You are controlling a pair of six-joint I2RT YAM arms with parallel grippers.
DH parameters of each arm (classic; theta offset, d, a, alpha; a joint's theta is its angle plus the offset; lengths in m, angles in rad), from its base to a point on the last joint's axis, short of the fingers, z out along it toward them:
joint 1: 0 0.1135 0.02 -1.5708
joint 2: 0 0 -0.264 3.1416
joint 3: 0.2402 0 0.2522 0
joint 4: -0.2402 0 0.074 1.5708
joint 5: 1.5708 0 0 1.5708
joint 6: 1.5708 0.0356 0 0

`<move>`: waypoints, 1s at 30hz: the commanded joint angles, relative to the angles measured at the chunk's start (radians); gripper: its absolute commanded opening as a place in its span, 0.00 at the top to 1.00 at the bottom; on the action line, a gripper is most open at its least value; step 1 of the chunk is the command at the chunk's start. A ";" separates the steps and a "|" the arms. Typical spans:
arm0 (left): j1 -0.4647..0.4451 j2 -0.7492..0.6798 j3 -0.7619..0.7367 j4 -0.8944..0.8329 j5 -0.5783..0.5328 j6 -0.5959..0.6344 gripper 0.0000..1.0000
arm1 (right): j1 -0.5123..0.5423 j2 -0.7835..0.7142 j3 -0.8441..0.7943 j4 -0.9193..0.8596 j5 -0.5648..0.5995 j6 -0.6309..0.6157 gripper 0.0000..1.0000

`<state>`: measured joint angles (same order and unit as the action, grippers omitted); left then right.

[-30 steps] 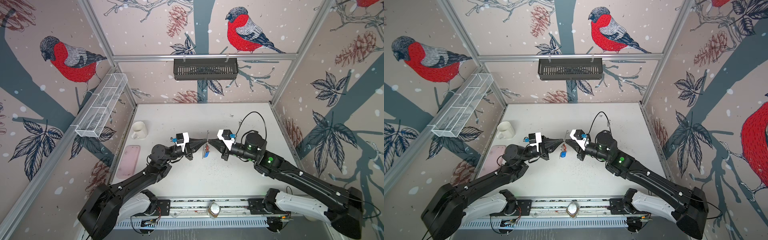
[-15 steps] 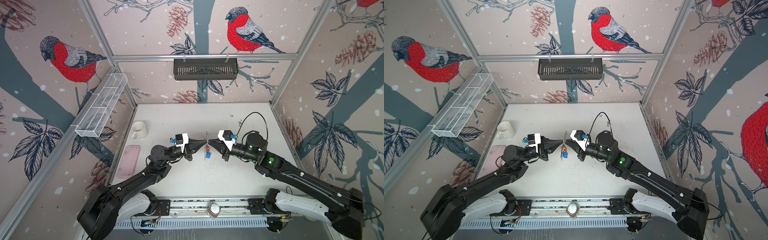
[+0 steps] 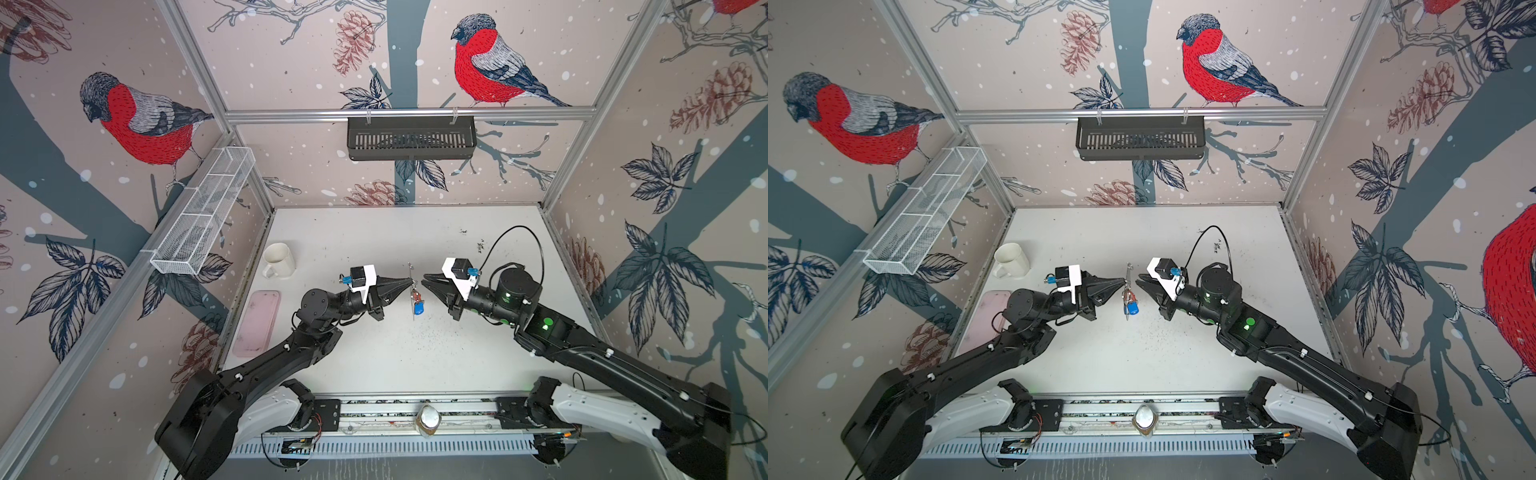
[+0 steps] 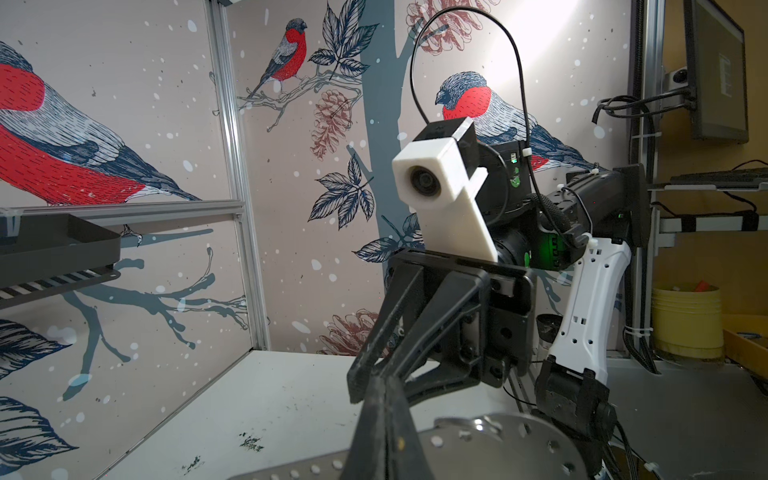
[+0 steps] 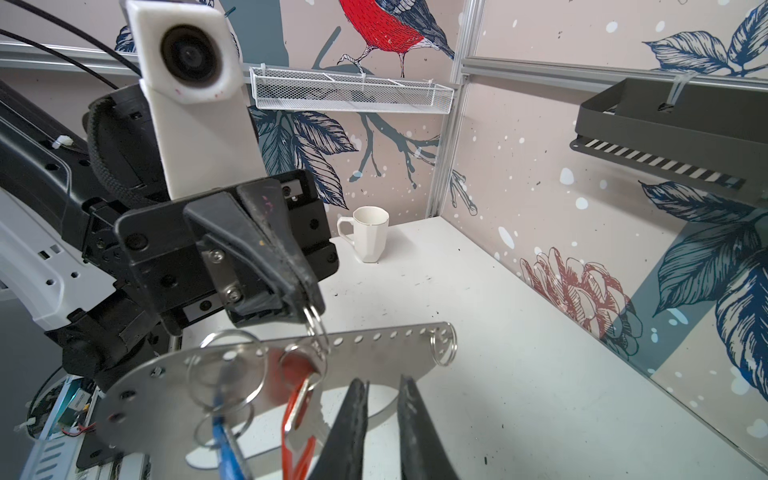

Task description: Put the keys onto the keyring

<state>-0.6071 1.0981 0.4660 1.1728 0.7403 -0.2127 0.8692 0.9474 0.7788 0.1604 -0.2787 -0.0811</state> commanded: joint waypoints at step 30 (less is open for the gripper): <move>0.190 0.181 -0.013 0.614 0.208 -0.463 1.00 | -0.010 0.135 0.020 0.218 -0.122 0.103 0.81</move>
<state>-0.4202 1.2903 0.4545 1.5875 0.9363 -0.6659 0.8585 1.0702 0.7872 0.3157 -0.3683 0.0040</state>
